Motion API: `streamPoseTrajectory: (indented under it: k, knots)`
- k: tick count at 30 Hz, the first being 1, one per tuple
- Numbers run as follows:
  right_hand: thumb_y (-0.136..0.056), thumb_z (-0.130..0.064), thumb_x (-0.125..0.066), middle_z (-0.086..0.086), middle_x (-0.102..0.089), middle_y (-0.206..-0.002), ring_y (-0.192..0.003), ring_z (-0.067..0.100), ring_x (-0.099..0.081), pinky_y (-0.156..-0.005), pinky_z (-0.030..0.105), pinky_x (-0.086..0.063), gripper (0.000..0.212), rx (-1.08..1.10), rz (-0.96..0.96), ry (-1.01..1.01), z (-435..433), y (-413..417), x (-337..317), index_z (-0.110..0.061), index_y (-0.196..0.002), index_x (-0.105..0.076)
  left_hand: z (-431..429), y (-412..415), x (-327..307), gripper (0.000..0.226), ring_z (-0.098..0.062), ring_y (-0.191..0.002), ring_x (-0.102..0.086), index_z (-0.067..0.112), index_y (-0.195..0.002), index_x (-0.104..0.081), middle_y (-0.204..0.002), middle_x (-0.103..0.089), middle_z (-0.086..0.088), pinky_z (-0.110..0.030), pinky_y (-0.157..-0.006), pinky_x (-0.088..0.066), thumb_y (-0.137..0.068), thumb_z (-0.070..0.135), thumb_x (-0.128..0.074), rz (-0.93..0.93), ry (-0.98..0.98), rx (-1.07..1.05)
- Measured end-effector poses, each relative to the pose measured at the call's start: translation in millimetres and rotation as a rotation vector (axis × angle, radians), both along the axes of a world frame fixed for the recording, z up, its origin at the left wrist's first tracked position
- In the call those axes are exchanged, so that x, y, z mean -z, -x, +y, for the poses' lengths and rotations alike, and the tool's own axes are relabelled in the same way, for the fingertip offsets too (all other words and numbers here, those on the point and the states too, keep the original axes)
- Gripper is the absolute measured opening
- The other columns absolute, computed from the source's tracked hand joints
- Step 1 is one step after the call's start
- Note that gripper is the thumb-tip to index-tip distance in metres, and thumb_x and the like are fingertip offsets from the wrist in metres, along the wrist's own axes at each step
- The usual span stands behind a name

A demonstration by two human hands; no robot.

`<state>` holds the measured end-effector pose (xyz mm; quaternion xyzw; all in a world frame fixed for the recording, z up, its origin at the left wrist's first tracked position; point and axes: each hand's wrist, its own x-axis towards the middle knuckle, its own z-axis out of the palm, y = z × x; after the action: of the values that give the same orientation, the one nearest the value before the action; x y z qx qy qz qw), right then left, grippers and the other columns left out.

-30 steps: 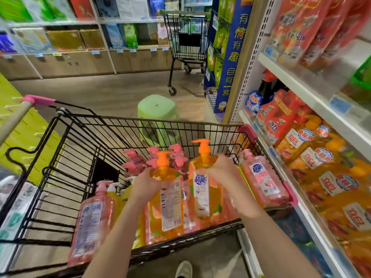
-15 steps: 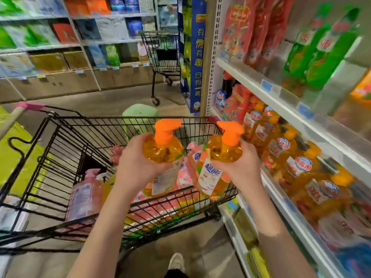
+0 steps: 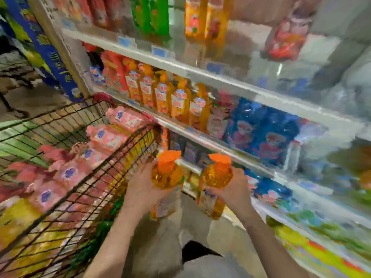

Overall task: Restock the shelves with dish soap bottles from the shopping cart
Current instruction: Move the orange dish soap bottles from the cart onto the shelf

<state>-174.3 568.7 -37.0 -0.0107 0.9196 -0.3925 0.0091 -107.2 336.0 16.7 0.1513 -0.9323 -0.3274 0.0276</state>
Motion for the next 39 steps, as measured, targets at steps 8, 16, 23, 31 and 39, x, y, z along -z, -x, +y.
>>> streamPoseTrajectory:
  k: [8,16,23,31,39]
  knots:
    - [-0.039,-0.055,-0.079,0.004,-0.06,-0.103,-0.095,0.017,-0.056,-0.078,0.021,-0.042,0.083,0.525,-0.366,-0.036,154,-160,94,-0.018,-0.111,-0.06,113,-36,67,0.076,-0.028,-0.109,-0.056,0.02,-0.121,-0.052,-0.116,-0.054,-0.005,-0.037,-0.084,-0.047,-0.06,0.055,-0.08,-0.205,0.081,0.489]
    - [-0.057,-0.047,-0.081,0.012,-0.053,-0.115,-0.114,0.029,-0.044,-0.095,0.032,-0.038,0.079,1.027,-0.547,-0.228,241,-301,92,-0.008,-0.119,-0.051,227,-87,114,0.086,-0.024,-0.115,-0.053,0.022,-0.129,-0.048,-0.127,-0.052,-0.004,-0.035,-0.089,-0.045,-0.059,0.062,-0.078,-0.329,0.118,0.805]
    - [-0.051,-0.053,-0.082,0.013,-0.053,-0.117,-0.118,0.029,-0.043,-0.091,0.033,-0.043,0.087,1.207,-0.627,-0.086,326,-373,90,-0.009,-0.119,-0.05,341,-122,123,0.088,-0.022,-0.121,-0.048,0.021,-0.137,-0.04,-0.134,-0.045,-0.003,-0.03,-0.094,-0.041,-0.065,0.058,-0.075,-0.336,0.232,1.008]
    - [-0.058,-0.048,-0.081,0.009,-0.055,-0.113,-0.111,0.028,-0.051,-0.093,0.032,-0.04,0.079,0.976,-0.563,-0.184,477,-388,73,-0.011,-0.12,-0.049,489,-142,119,0.084,-0.024,-0.104,-0.056,0.017,-0.121,-0.053,-0.114,-0.05,-0.006,-0.031,-0.085,-0.045,-0.053,0.058,-0.08,-0.281,0.17,0.965]
    - [-0.057,-0.033,-0.087,0.012,-0.045,-0.124,-0.114,0.03,-0.045,-0.09,0.031,-0.038,0.082,0.697,-0.221,-0.175,593,-296,8,-0.008,-0.124,-0.048,582,-96,57,0.083,-0.021,-0.103,-0.054,0.015,-0.119,-0.058,-0.114,-0.049,0.0,-0.027,-0.086,-0.042,-0.048,0.056,-0.072,0.006,0.023,0.856]
